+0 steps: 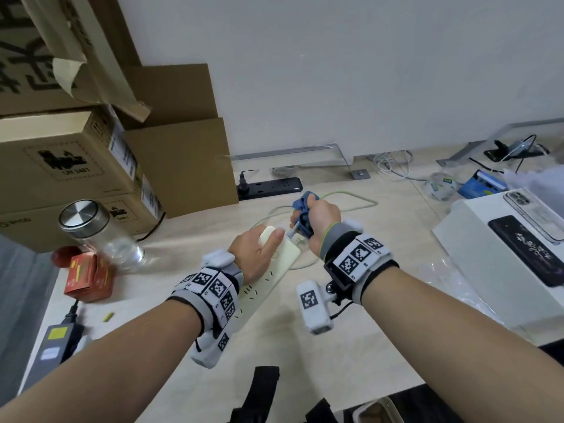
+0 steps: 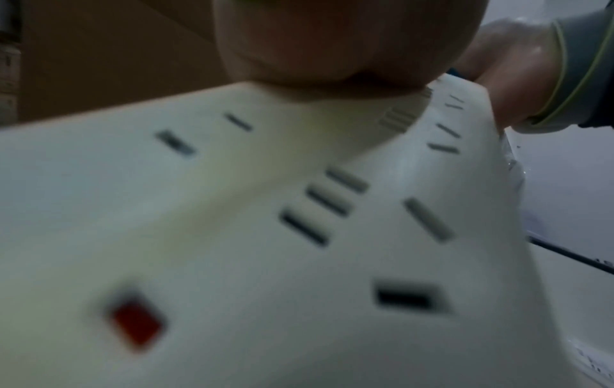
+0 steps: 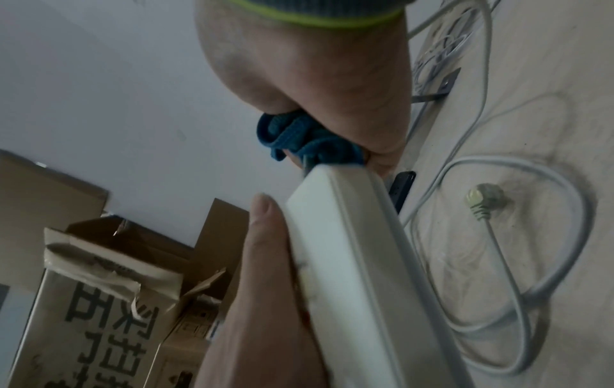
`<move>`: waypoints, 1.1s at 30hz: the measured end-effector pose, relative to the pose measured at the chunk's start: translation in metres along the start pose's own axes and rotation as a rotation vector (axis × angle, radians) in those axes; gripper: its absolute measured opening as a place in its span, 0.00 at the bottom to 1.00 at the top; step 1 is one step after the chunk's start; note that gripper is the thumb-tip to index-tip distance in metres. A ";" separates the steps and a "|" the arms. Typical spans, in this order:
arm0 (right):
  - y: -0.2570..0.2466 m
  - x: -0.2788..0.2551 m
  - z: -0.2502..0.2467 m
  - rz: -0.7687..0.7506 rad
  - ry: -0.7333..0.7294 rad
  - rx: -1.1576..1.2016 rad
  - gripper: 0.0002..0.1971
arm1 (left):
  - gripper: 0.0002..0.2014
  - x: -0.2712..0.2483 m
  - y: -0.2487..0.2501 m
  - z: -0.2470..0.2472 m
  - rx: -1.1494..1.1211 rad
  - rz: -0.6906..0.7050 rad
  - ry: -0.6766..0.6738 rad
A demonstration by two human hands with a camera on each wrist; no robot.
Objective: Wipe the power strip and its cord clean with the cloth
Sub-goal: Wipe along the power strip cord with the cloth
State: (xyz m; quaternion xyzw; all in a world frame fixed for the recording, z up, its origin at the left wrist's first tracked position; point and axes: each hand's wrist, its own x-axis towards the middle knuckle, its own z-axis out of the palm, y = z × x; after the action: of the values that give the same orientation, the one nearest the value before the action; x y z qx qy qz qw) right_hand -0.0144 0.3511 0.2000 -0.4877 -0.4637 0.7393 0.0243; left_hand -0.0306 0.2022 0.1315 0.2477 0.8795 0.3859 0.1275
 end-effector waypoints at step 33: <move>0.021 -0.016 0.017 -0.096 0.083 -0.047 0.12 | 0.17 0.010 0.015 0.010 0.097 0.061 0.103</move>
State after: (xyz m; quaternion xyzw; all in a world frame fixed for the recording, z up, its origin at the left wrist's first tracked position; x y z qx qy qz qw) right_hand -0.0097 0.3203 0.1980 -0.4955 -0.5025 0.7053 0.0676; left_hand -0.0304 0.2221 0.1357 0.2599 0.8946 0.3588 0.0580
